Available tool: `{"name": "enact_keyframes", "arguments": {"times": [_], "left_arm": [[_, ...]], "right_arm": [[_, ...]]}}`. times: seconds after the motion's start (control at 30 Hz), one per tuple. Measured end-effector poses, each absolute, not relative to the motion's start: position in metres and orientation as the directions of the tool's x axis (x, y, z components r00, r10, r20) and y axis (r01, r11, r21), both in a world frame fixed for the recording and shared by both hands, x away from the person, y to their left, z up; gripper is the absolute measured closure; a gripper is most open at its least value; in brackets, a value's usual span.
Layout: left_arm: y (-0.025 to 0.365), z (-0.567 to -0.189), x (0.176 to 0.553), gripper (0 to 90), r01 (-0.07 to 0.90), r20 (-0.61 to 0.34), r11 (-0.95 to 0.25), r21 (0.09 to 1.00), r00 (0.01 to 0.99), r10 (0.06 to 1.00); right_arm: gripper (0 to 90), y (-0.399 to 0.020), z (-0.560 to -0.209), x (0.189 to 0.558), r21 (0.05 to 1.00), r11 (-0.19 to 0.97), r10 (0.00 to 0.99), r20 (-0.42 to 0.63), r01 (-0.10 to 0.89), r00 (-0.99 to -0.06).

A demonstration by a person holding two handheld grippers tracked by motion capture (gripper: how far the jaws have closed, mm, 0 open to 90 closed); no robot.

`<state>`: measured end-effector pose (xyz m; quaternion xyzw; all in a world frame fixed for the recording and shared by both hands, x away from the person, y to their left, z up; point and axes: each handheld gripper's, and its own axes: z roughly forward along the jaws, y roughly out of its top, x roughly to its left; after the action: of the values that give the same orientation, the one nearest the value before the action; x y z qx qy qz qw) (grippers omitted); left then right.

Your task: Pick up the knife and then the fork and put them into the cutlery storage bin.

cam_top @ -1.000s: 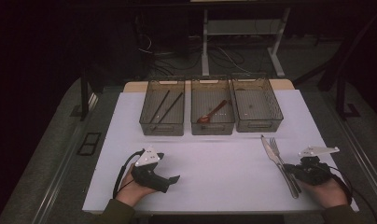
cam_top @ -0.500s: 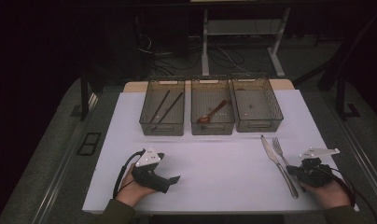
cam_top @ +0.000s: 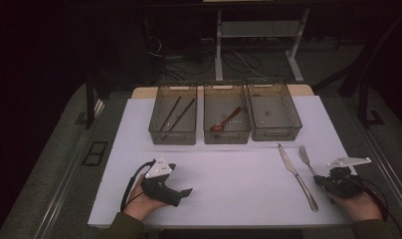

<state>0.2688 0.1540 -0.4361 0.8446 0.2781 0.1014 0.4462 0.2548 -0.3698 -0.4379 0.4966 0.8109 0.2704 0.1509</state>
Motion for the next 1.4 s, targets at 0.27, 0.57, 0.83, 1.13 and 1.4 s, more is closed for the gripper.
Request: {"name": "enact_keyframes", "arguments": {"times": [0.27, 0.57, 0.83, 1.13, 1.4], "left_arm": [[0.154, -0.436, 0.269, 0.0, 0.381, -0.082, -0.436, 0.815, 0.821, 0.565], [0.154, -0.436, 0.269, 0.0, 0.379, -0.077, -0.444, 0.812, 0.824, 0.562], [0.154, -0.435, 0.269, 0.0, 0.375, -0.076, -0.445, 0.813, 0.827, 0.558], [0.152, -0.436, 0.269, 0.0, 0.374, -0.076, -0.451, 0.810, 0.831, 0.551], [0.151, -0.436, 0.268, 0.0, 0.374, -0.077, -0.453, 0.809, 0.832, 0.550]], "right_arm": [[69.6, -0.374, -0.426, 0.267, 0.548, 0.343, 0.897, 0.050, 0.763, -0.439], [67.1, -0.374, -0.415, 0.302, 0.436, 0.370, 0.902, 0.044, 0.821, -0.430], [68.8, -0.362, -0.415, 0.327, 0.275, 0.418, 0.889, 0.071, 0.866, -0.452], [72.7, -0.349, -0.420, 0.337, 0.186, 0.461, 0.878, 0.043, 0.867, -0.476], [77.1, -0.346, -0.420, 0.339, 0.163, 0.489, 0.867, 0.015, 0.857, -0.498]]}}
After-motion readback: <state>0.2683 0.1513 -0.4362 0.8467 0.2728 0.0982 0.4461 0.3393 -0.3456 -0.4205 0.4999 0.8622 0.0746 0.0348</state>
